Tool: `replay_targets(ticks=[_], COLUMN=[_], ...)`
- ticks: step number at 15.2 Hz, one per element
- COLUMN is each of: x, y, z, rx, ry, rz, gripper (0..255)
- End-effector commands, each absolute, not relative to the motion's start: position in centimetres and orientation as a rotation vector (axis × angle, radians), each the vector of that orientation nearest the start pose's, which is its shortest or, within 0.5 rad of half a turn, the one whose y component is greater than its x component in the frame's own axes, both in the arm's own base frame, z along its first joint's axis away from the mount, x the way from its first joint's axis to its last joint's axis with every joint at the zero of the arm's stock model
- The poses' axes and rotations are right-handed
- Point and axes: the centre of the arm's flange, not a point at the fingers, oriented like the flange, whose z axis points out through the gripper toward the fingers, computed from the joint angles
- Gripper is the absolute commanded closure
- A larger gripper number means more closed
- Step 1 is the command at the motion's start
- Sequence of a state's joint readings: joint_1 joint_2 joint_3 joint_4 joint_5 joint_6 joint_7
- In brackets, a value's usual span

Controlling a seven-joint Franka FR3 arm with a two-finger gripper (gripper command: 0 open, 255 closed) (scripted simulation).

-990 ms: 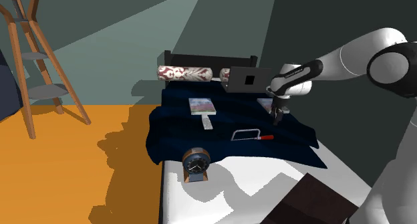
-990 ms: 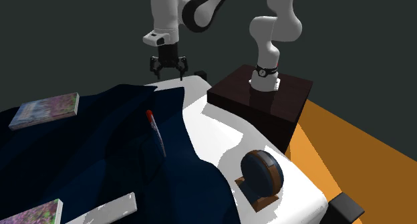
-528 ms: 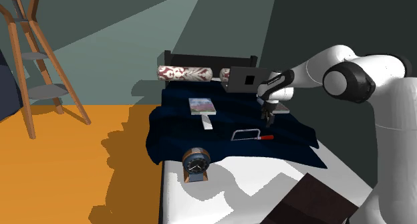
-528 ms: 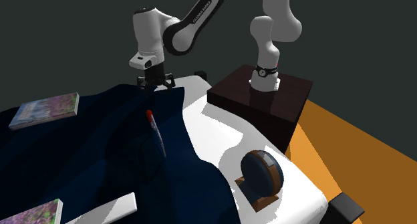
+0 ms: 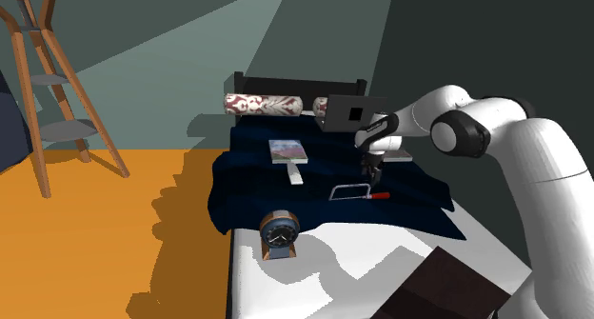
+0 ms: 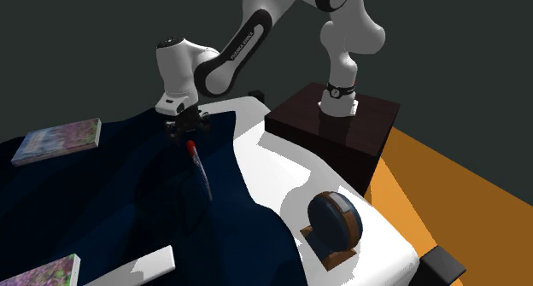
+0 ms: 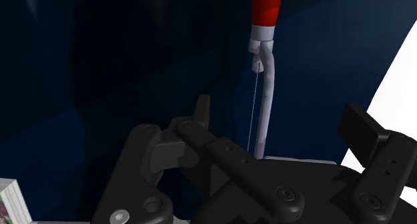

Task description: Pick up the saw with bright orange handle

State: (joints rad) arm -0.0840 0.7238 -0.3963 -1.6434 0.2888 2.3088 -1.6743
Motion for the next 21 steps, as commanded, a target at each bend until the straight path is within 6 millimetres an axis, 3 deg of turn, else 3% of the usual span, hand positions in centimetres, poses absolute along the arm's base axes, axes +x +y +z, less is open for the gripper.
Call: replay_targets(ticks=[1,4,6,7,16,21], x=[62.7,62.7,62.7,62.7,62.7,62.7], y=[-28.3,-28.3,-28.3,-28.3,-28.3,-28.3], z=[20.6,18.8,18.8,18.7,18.8,21.4], rx=[-2.710,-2.710,-2.710,-2.710,-2.710,-2.710], ry=[-1.646,-1.646,-1.646,-1.646,-1.646,-1.646], rz=[0.057,0.057,0.057,0.057,0.057,0.057], gripper=[0,0,0,255,255,255])
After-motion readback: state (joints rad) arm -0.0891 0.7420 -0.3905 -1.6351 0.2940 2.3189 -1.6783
